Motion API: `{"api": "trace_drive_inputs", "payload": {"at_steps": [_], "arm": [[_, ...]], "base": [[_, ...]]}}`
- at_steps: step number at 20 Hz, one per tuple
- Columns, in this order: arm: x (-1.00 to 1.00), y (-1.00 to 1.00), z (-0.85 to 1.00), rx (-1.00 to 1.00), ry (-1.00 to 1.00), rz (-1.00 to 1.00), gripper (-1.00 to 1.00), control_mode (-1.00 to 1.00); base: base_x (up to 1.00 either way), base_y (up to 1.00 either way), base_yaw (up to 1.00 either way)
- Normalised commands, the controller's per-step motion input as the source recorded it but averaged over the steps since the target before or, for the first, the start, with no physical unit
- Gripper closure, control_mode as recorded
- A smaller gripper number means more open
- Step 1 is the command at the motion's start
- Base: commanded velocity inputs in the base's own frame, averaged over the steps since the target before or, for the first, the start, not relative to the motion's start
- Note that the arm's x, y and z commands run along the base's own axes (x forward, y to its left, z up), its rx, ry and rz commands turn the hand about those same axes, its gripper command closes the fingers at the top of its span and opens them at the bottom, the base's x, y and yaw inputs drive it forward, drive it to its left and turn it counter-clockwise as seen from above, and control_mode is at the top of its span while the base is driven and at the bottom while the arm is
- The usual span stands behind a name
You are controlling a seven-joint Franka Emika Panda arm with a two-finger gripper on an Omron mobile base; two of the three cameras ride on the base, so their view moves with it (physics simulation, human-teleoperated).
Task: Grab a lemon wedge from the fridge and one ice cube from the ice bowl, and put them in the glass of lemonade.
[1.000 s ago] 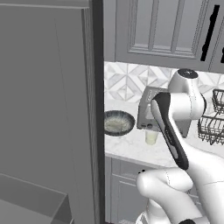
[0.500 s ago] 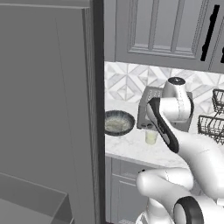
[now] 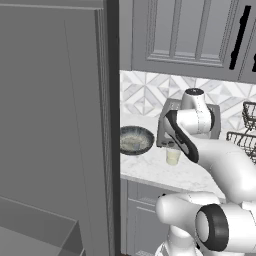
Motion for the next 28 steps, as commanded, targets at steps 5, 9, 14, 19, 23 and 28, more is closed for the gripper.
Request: {"api": "trace_drive_inputs", "payload": {"at_steps": [5,9,14,19,23,28], "arm": [[0.0,0.0,-0.18,-0.01,0.02,0.0,1.0,-1.0],[0.0,0.0,0.0,0.0,0.01,0.08,1.0,-1.0],[0.04,0.04,0.04,0.0,0.0,0.12,1.0,-1.0],[0.24,0.05,0.05,0.0,0.0,0.05,1.0,-1.0],[0.62,0.0,-0.04,0.0,0.0,0.05,1.0,-1.0],[0.42,0.0,-0.39,0.0,0.0,0.06,1.0,-1.0]], "base": [[0.0,0.0,0.0],[0.0,0.0,0.0],[0.0,0.0,0.0],[0.0,0.0,0.0],[0.0,0.0,0.0],[0.0,0.0,0.0]]}}
